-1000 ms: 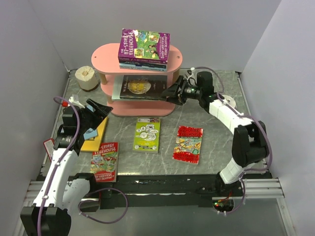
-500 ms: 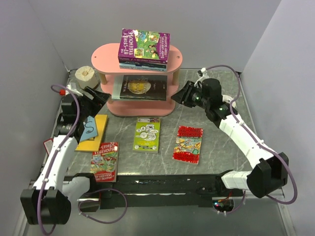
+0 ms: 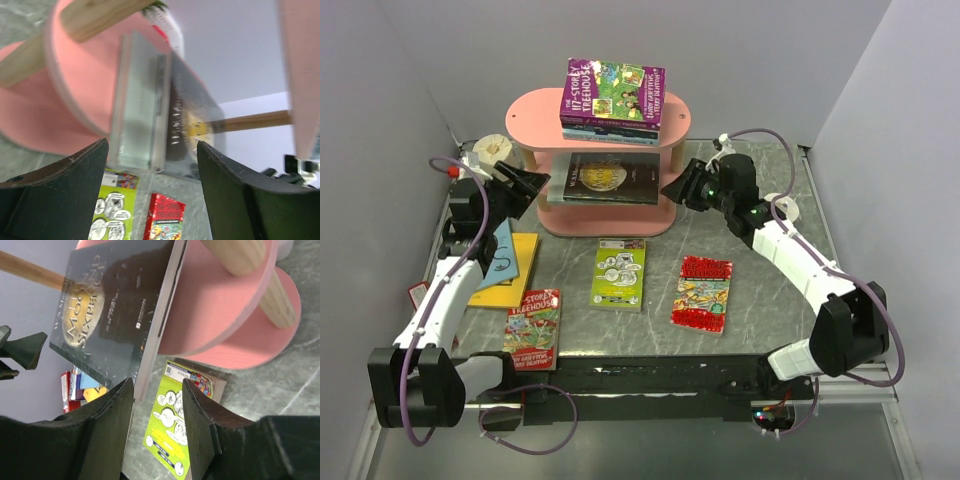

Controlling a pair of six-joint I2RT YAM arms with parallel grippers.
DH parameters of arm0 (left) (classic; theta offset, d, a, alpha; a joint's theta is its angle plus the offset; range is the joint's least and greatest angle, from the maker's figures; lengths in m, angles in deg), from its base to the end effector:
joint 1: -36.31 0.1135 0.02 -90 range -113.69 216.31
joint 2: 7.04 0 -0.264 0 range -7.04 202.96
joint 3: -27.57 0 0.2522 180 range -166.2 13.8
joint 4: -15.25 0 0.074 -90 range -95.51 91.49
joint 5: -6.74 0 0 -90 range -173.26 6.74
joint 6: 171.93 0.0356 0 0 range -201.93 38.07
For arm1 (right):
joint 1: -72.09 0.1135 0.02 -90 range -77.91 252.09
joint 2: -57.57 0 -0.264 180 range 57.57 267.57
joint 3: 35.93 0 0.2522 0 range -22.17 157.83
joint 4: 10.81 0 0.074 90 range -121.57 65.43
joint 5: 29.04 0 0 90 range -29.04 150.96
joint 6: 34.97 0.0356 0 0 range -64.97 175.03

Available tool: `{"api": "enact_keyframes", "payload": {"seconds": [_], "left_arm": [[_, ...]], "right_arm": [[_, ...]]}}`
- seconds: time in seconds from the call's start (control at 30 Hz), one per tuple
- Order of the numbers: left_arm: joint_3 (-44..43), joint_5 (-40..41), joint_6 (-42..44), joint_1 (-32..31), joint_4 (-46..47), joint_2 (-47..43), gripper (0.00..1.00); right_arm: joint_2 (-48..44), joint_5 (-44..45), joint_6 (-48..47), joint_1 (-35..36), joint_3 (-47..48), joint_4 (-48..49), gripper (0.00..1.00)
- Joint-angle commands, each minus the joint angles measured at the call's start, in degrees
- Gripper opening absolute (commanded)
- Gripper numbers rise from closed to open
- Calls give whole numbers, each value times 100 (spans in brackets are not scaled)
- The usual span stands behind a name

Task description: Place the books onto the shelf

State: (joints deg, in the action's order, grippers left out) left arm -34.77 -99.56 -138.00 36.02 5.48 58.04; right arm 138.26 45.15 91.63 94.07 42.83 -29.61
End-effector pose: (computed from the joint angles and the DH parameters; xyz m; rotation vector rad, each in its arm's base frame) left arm 0.2662 -0.0113 0.3174 -0.6856 1.7553 -0.9458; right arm 0.3029 0.1327 0.3272 0.0651 2.0365 0.9310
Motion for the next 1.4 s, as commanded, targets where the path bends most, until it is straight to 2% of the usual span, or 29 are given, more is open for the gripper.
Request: {"api": "enact_keyframes", "payload": {"seconds": [0.0, 0.17, 0.37, 0.6, 0.67, 0.77, 0.87, 1.13, 1.37], "left_arm": [[-275, -479, -35, 21, 822, 110, 76], [-82, -884, -272, 21, 1542, 347, 72], [-328, -1288, -237, -32, 1649, 927, 69], [-354, -1438, -150, -225, 1895, 1121, 57], [-363, -1438, -123, -234, 1878, 1147, 55], [-389, -1508, -106, -234, 1860, 1226, 54], [-354, -1517, -114, -234, 1843, 1244, 52], [-293, -1403, -18, -234, 1667, 990, 39], [-293, -1306, 44, -225, 1526, 664, 36]], "right_arm": [[70, -18, 137, 8, 163, 732, 50], [316, -203, 207, 26, 382, 776, 50], [632, -361, 242, 96, 594, 732, 47], [712, -396, 225, 175, 576, 899, 35], [738, -414, 216, 193, 594, 917, 30], [835, -458, 199, 219, 708, 855, 28], [896, -449, 181, 272, 761, 855, 27], [975, -458, 146, 403, 892, 882, 24], [1063, -423, 93, 562, 1103, 847, 23]]}}
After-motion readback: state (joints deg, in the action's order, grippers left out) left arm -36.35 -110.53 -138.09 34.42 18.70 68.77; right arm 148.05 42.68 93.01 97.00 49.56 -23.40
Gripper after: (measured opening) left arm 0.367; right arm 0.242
